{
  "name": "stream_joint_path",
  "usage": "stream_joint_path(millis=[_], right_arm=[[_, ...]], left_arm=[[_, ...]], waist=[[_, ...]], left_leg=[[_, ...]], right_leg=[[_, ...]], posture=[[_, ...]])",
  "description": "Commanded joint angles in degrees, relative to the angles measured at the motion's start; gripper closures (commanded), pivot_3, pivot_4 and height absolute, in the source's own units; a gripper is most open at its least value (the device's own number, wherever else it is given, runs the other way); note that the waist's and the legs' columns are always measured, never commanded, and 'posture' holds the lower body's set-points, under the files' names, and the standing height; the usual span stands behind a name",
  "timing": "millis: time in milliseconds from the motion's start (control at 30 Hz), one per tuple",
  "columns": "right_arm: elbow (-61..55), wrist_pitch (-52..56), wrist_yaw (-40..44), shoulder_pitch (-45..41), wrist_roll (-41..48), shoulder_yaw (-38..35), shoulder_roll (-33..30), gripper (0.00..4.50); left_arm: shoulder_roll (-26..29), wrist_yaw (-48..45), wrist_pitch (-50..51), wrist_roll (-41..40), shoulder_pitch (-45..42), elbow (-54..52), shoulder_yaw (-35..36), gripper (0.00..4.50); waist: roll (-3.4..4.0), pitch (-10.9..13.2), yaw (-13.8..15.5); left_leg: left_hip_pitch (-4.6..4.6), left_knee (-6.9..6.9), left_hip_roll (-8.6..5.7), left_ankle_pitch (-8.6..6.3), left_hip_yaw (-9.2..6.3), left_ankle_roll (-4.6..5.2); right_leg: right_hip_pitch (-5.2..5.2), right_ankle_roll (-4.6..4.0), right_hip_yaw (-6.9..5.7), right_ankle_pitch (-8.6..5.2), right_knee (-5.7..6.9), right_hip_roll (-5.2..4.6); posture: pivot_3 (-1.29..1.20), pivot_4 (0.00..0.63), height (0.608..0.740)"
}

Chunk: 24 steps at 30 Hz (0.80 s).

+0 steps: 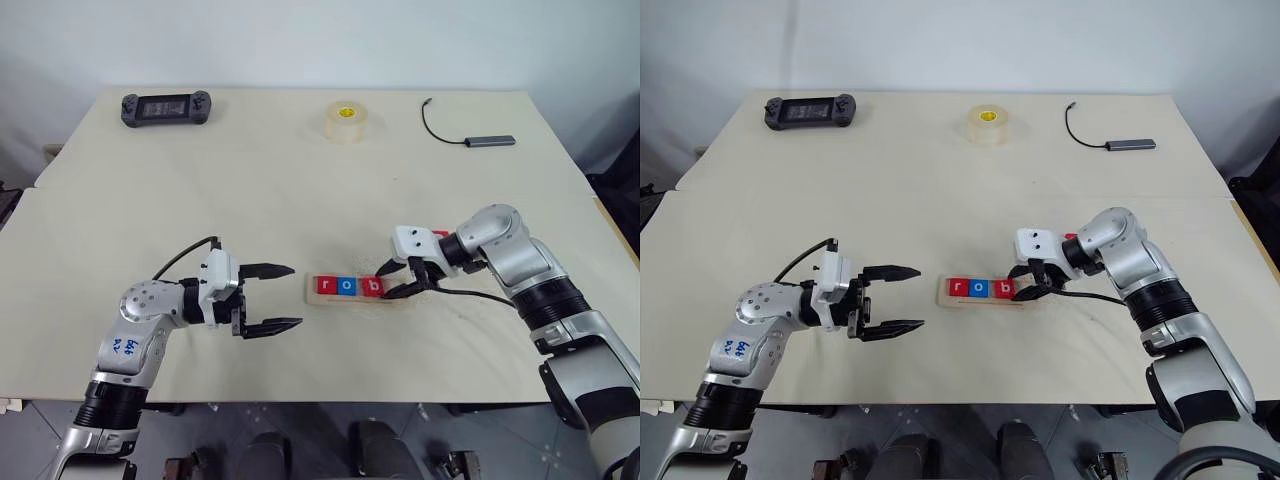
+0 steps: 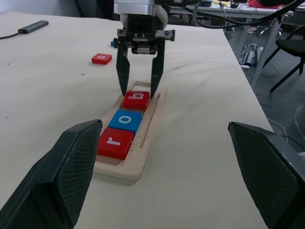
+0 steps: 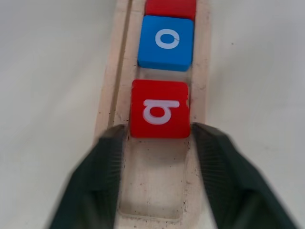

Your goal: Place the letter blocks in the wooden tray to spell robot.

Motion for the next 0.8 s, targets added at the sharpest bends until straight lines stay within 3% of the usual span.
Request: stream_joint_path(millis=[33,100,233,367,667,800], right_arm=[[-3.63,2.76,0.12,-0.04,0.9,-1.5,-0.08,1.07],[-6.02,4.22,1.42,0.88,2.63,-3.1,-1.86,0.42],[-9.78,4.96,1.84,4.01,5.61,-6.87,-5.74,0.42],[-11.26,4.86,1.43,8.02,5.95,-8.28,-8.93,1.37],[-7.83,2.86,-3.28,8.33,3.45,-6.98,-5.49,4.44],[-8.03,4.96,-3.26,7.74,3.14,-6.13,-3.69,4.44]], left_arm=[[0.16,-0.23,-0.43,-1.03,-0.79,-1.01,0.53,0.0],[0.13,-0.17,-0.39,-1.06,-0.63,-1.23,0.53,0.0],[0.18,0.05,-0.42,-1.15,-0.02,-1.37,0.81,0.0],[0.19,0.37,-0.3,-1.27,0.48,-1.64,0.96,0.0],[-0.21,0.64,-0.21,-1.17,0.13,-1.51,0.28,0.0],[0.01,0.55,-0.19,-1.14,0.18,-1.49,0.37,0.0]], waist=[[0.0,0.0,0.01],[0.0,0.0,0.04],[0.01,0.01,0.37],[0.01,0.01,0.27],[0.03,0.02,-0.24],[0.03,0.02,0.05]], left_leg=[[0.0,0.0,0.0,0.0,0.0,0.0],[0.0,0.0,0.0,0.0,0.0,0.0],[-0.04,-0.01,-0.03,-0.01,-0.04,0.01],[-0.06,-0.01,-0.06,-0.02,-0.08,0.03],[-0.02,-0.02,0.01,0.0,0.06,0.0],[-0.02,-0.01,0.01,0.0,0.03,0.0]], right_leg=[[0.0,0.0,0.0,0.0,0.0,0.0],[-0.01,0.0,0.0,0.0,0.0,0.0],[-0.01,0.0,0.0,0.0,-0.03,-0.07],[0.03,0.0,0.01,0.0,-0.08,-0.1],[-0.05,0.0,0.06,0.0,0.02,0.01],[-0.05,0.0,0.06,0.0,0.01,0.0]], posture=[[0.0,0.15,0.74],[0.0,0.15,0.74],[0.0,0.15,0.74],[0.0,0.15,0.74],[0.0,0.15,0.74],[0.0,0.15,0.74]])
